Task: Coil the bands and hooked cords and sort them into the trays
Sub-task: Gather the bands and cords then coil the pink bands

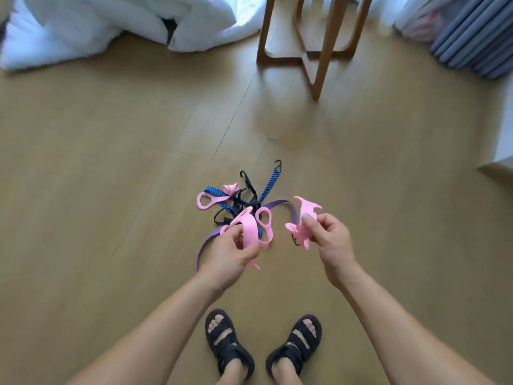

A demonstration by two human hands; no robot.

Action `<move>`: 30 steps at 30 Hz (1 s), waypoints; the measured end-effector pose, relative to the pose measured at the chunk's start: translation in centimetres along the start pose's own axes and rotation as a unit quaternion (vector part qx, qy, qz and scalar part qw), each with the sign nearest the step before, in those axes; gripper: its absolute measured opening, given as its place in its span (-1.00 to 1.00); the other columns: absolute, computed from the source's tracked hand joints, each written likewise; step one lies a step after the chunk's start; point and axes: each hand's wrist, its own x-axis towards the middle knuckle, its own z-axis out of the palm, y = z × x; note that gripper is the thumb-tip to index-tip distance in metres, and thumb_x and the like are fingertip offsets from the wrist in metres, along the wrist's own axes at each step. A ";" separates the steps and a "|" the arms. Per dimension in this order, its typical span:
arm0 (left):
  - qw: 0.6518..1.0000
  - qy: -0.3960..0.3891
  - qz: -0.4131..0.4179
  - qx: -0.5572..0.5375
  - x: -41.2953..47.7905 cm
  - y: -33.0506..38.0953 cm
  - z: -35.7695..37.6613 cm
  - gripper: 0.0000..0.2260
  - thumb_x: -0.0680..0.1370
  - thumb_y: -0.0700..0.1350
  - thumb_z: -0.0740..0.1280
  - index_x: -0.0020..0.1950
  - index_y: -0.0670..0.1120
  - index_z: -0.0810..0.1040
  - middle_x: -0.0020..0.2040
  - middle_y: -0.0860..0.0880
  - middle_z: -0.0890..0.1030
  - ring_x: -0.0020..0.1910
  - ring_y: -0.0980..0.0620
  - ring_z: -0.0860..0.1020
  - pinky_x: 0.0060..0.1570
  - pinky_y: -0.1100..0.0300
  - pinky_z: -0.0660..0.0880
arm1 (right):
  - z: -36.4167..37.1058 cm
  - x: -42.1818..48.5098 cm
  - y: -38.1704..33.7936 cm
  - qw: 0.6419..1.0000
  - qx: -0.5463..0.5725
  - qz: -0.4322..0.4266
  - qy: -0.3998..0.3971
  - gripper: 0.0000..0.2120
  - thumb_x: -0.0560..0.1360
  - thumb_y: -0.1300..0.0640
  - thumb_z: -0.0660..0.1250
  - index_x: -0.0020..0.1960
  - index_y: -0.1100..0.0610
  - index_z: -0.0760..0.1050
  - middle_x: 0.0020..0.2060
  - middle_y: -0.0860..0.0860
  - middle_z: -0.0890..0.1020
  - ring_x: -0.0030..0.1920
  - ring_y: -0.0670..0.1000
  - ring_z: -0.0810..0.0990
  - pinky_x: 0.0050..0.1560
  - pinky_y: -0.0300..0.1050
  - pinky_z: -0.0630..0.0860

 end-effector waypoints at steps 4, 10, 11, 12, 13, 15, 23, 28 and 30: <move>0.991 -0.041 0.085 0.090 -6.5 10.9 1.0 -0.66 0.48 -0.37 0.32 0.19 -0.10 0.62 -0.08 -0.01 0.72 -0.16 0.12 0.66 -0.22 0.31 0.53 | -5.0 -7.2 -11.5 0.995 0.069 -0.063 0.040 -0.75 0.41 0.00 0.45 -0.21 0.18 0.51 -0.27 0.15 0.61 -0.22 0.16 0.60 -0.08 0.05 0.52; 0.945 -0.019 0.248 0.215 -16.5 23.7 4.9 -0.87 0.56 -0.19 0.37 -0.01 -0.03 0.70 -0.21 -0.09 0.69 -0.35 0.14 0.56 -0.25 0.19 0.49 | -11.2 -17.6 -21.9 0.983 0.097 -0.152 0.037 -0.90 0.51 0.31 0.38 0.00 0.18 0.60 -0.17 0.02 0.72 -0.19 -0.03 0.67 -0.17 -0.22 0.58; 0.929 -0.006 0.277 0.246 -17.9 25.1 5.6 -0.90 0.56 -0.16 0.38 -0.01 -0.05 0.70 -0.24 -0.04 0.65 -0.41 0.22 0.50 -0.37 0.37 0.38 | -12.1 -19.1 -22.8 0.982 0.091 -0.159 0.038 -0.88 0.51 0.34 0.38 0.01 0.18 0.60 -0.13 0.06 0.71 -0.18 -0.04 0.67 -0.17 -0.26 0.57; 0.911 0.012 0.308 0.275 -19.2 26.4 6.3 -0.90 0.55 -0.14 0.39 -0.02 -0.08 0.70 -0.21 -0.02 0.62 -0.39 0.23 0.48 -0.39 0.44 0.32 | -12.9 -20.6 -23.6 0.981 0.090 -0.167 0.041 -0.87 0.51 0.35 0.38 0.02 0.19 0.60 -0.10 0.11 0.70 -0.16 -0.03 0.66 -0.16 -0.28 0.56; 0.893 0.023 0.336 0.300 -20.4 27.6 7.0 -0.90 0.55 -0.13 0.40 -0.02 -0.11 0.70 -0.17 -0.03 0.61 -0.34 0.20 0.47 -0.35 0.47 0.31 | -13.7 -22.0 -24.2 0.979 0.092 -0.174 0.044 -0.87 0.50 0.34 0.39 0.02 0.18 0.61 -0.08 0.13 0.70 -0.14 -0.01 0.65 -0.15 -0.28 0.57; 0.859 0.023 0.375 0.347 -22.4 29.3 8.1 -0.86 0.57 -0.10 0.38 -0.03 -0.14 0.68 -0.10 -0.05 0.60 -0.18 0.07 0.48 -0.27 0.46 0.29 | -15.2 -24.4 -25.3 0.974 0.106 -0.191 0.056 -0.87 0.49 0.29 0.41 0.02 0.16 0.62 -0.10 0.10 0.71 -0.12 0.04 0.66 -0.13 -0.26 0.59; 0.760 0.006 0.511 0.403 -27.1 32.1 10.6 -0.74 0.58 0.09 0.31 0.00 -0.09 0.62 0.18 -0.01 0.44 0.19 0.05 0.28 0.12 0.20 0.28 | -19.5 -31.8 -26.4 0.944 0.043 -0.254 0.204 -0.92 0.46 0.20 0.45 -0.04 0.12 0.65 0.18 0.01 0.48 0.01 0.00 0.53 -0.13 -0.29 0.55; 0.793 -0.110 0.510 0.314 -29.2 33.8 11.7 -0.87 0.62 0.05 0.26 -0.13 0.14 0.46 0.37 0.04 0.48 0.20 0.11 0.48 0.15 0.24 0.39 | -20.0 -35.8 -27.6 0.926 0.112 -0.287 0.219 -0.88 0.48 0.32 0.39 0.00 0.21 0.63 0.23 0.03 0.49 0.03 -0.18 0.59 -0.24 -0.31 0.59; 0.806 -0.132 0.509 0.274 -30.1 34.3 11.9 -0.85 0.63 0.06 0.25 -0.15 0.18 0.42 0.04 0.17 0.63 -0.12 0.32 0.54 -0.17 0.48 0.41 | -19.8 -37.1 -28.1 0.919 0.123 -0.297 0.227 -0.86 0.51 0.25 0.38 0.05 0.15 0.63 0.02 0.06 0.65 -0.18 -0.12 0.65 -0.34 -0.34 0.54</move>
